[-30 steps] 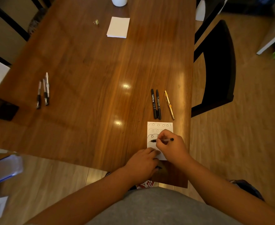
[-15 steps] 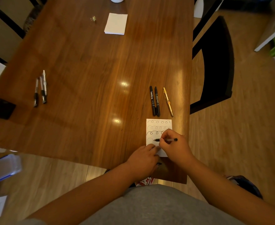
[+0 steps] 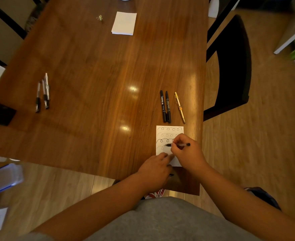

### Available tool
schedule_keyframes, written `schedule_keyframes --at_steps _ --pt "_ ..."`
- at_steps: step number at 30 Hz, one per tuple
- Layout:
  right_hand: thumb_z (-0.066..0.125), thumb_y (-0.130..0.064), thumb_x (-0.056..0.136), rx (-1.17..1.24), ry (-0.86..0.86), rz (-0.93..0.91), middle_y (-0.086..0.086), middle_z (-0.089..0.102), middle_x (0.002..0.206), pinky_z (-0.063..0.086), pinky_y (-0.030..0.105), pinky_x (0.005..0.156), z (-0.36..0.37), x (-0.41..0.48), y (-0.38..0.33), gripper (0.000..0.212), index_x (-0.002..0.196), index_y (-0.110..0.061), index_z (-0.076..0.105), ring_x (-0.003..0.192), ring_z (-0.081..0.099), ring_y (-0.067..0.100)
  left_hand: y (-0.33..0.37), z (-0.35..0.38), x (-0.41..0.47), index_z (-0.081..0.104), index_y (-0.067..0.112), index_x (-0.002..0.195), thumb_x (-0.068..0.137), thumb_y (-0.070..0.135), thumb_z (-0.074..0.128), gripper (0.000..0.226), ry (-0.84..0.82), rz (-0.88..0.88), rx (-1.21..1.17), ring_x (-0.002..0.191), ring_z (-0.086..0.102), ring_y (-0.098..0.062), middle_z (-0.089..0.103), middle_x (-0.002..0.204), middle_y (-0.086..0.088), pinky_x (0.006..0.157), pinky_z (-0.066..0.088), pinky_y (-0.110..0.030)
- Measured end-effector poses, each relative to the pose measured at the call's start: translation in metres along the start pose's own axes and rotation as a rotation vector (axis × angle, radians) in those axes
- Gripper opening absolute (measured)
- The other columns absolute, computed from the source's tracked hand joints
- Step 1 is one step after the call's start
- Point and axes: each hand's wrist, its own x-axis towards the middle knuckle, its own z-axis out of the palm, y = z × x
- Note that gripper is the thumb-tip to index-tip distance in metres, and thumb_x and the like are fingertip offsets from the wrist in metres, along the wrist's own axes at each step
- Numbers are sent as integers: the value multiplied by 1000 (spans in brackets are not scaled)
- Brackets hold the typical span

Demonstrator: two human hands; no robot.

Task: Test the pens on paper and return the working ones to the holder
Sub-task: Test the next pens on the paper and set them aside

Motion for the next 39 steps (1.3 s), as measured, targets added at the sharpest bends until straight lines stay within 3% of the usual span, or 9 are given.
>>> schedule_keyframes --at_steps 7,12,20,30,39 --pt "65 -20 89 -15 30 1 -31 52 85 40 6 56 -6 0 8 19 79 -32 54 81 52 -7 3 -3 3 64 13 120 100 37 42 38 -49 -14 -19 136 31 -28 31 154 -14 106 35 -42" --pt "66 -20 89 -1 32 8 -27 55 84 41 7 57 -8 -3 12 19 80 -32 54 81 56 -1 6 -4 4 65 12 119 100 37 40 40 -72 -37 -42 137 30 -27 30 155 -14 106 36 -42" --pt "65 -19 89 -5 24 -20 -18 62 82 44 12 60 -7 -8 11 20 80 -34 55 81 61 4 6 -11 7 67 14 111 100 37 40 37 -67 4 44 123 41 -23 37 149 -10 86 48 -37" --pt "65 -21 90 12 52 3 -24 57 85 42 10 59 -9 -4 13 20 81 -35 54 82 56 -2 12 -4 10 67 11 115 99 36 42 38 -78 -36 -76 135 32 -26 29 155 -14 106 34 -39" --pt "64 -20 91 -10 100 26 -21 58 80 45 14 56 -17 -10 19 22 78 -34 53 75 60 2 12 -11 15 66 12 116 101 36 38 40 -113 -14 11 134 33 -28 23 158 -11 95 43 -42"
